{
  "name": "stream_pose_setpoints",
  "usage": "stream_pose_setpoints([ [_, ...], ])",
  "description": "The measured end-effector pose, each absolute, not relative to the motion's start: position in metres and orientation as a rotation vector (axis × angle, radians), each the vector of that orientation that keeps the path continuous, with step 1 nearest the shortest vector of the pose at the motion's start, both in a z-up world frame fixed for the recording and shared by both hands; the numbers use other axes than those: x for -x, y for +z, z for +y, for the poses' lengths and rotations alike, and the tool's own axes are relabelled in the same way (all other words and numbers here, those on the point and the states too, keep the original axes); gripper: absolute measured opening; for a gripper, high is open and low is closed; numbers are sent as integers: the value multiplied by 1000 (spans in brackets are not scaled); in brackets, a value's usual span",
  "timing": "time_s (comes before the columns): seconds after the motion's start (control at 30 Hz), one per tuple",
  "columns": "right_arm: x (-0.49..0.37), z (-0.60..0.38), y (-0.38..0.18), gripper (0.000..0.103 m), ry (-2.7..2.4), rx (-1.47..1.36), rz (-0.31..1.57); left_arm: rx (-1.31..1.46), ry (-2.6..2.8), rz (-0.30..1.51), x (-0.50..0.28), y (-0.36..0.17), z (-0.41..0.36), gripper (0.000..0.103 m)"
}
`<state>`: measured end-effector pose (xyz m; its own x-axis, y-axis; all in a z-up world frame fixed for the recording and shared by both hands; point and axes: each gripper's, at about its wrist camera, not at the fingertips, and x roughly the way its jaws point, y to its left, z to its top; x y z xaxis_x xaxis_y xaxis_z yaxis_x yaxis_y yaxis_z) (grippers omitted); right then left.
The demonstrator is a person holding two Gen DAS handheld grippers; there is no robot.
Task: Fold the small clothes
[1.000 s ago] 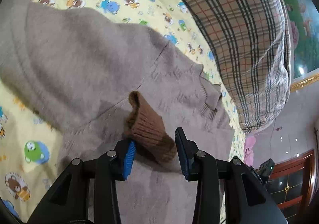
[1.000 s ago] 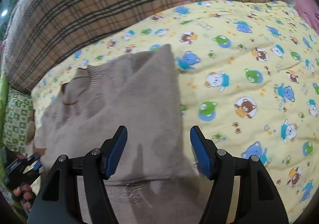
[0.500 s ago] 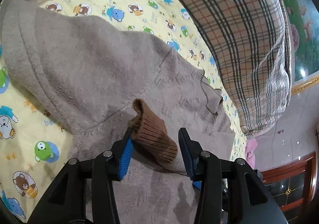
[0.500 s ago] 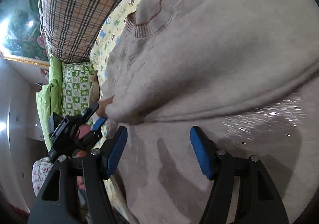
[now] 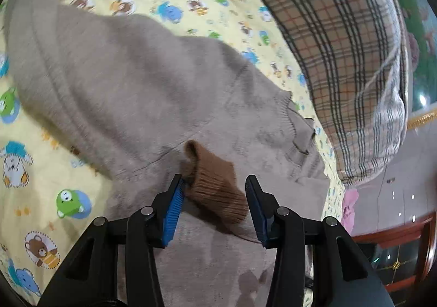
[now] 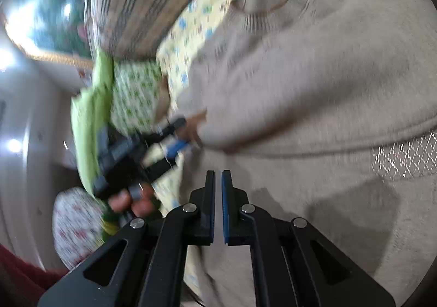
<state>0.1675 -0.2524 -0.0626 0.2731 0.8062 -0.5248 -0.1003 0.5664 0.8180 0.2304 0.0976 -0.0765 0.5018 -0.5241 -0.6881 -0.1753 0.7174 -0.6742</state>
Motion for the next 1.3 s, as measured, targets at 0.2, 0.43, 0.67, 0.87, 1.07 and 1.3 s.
stream_pose_setpoints([
  [0.2,-166,-265,-75,10,618,-757,1213,764,-273,1041,-235,-78,93,49],
  [0.43,-177,-307,-51,32,462,-659,1075,669,-326,1044,-251,-63,68,22],
  [0.67,-214,-409,-54,56,-104,-407,999,693,-379,1039,-242,-59,68,12],
  [0.87,-236,-433,-71,13,-46,-414,1040,665,-376,1030,-236,-29,71,12],
  [1.07,-240,-445,-62,25,-125,-477,1020,684,-185,1107,-245,-70,105,19],
  [1.3,-202,-412,-25,52,-15,-475,916,639,-197,1028,-214,-42,125,34],
])
